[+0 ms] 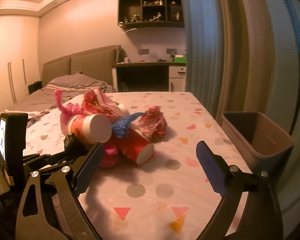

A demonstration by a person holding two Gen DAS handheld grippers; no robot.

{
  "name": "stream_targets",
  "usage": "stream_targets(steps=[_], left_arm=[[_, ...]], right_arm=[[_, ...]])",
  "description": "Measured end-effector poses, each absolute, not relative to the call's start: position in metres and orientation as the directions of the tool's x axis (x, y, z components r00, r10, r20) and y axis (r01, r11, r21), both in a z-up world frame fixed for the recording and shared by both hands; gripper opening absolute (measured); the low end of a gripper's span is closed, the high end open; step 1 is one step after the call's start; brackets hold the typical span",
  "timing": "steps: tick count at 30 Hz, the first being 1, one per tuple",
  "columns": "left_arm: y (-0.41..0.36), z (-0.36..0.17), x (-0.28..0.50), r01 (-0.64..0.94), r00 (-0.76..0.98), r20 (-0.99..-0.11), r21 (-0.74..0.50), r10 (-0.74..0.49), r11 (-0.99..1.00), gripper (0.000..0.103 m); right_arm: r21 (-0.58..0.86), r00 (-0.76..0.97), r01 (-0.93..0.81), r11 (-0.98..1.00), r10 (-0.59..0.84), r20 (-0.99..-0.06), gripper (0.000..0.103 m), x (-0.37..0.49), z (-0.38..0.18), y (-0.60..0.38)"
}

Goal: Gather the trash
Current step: 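Grasp the black plastic bag with the left gripper while the right gripper grasps the pink bag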

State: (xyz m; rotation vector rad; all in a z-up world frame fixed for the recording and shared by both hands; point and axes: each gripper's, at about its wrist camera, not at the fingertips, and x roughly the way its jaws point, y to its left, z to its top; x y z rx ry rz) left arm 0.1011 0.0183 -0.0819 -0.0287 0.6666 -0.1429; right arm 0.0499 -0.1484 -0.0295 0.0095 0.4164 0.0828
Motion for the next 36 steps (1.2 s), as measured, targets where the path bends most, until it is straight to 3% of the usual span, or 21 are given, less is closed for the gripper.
stream_targets(steps=[3, 5, 10, 14, 24, 26, 27, 28, 30, 36], left_arm=[[0.027, -0.079, 0.094, 0.122, 0.789, -0.594, -0.100, -0.158, 0.987, 0.006], [0.033, -0.076, 0.088, 0.119, 0.799, -0.579, -0.115, -0.164, 0.986, 0.004], [0.061, -0.057, 0.064, 0.084, 0.840, -0.522, -0.147, -0.150, 0.985, 0.004], [0.090, -0.046, 0.058, -0.006, 0.868, -0.492, -0.148, -0.068, 0.989, 0.004], [0.145, -0.044, 0.058, -0.141, 0.871, -0.490, -0.177, 0.037, 0.974, 0.004], [0.151, -0.044, 0.059, -0.151, 0.870, -0.492, -0.180, 0.045, 0.972, 0.004], [0.153, -0.044, 0.059, -0.155, 0.868, -0.494, -0.182, 0.046, 0.971, 0.004], [0.155, -0.045, 0.060, -0.156, 0.867, -0.496, -0.186, 0.045, 0.970, 0.004], [0.157, -0.046, 0.062, -0.157, 0.867, -0.496, -0.189, 0.044, 0.969, 0.004], [0.157, -0.052, 0.066, -0.153, 0.862, -0.505, -0.194, 0.035, 0.969, 0.004]], right_arm=[[0.022, 0.907, -0.109, 0.994, 0.109, -0.407, 0.083, 0.053, -0.029, -0.139], [0.017, 0.903, -0.130, 0.991, 0.125, -0.411, 0.080, 0.055, -0.030, -0.132], [0.025, 0.887, -0.202, 0.979, 0.194, -0.418, 0.072, 0.063, -0.028, -0.111], [0.023, 0.864, -0.301, 0.953, 0.283, -0.416, 0.066, 0.071, -0.025, -0.081], [-0.019, 0.808, -0.435, 0.900, 0.381, -0.450, 0.050, 0.133, -0.023, -0.003], [-0.022, 0.799, -0.439, 0.898, 0.379, -0.466, 0.043, 0.145, -0.024, 0.006], [-0.030, 0.796, -0.435, 0.900, 0.369, -0.479, 0.037, 0.152, -0.026, 0.010], [-0.036, 0.793, -0.436, 0.899, 0.365, -0.488, 0.022, 0.155, -0.027, 0.013], [-0.040, 0.783, -0.448, 0.893, 0.370, -0.499, 0.011, 0.160, -0.029, 0.015], [-0.025, 0.812, -0.459, 0.888, 0.408, -0.417, 0.007, 0.153, -0.005, 0.009]])
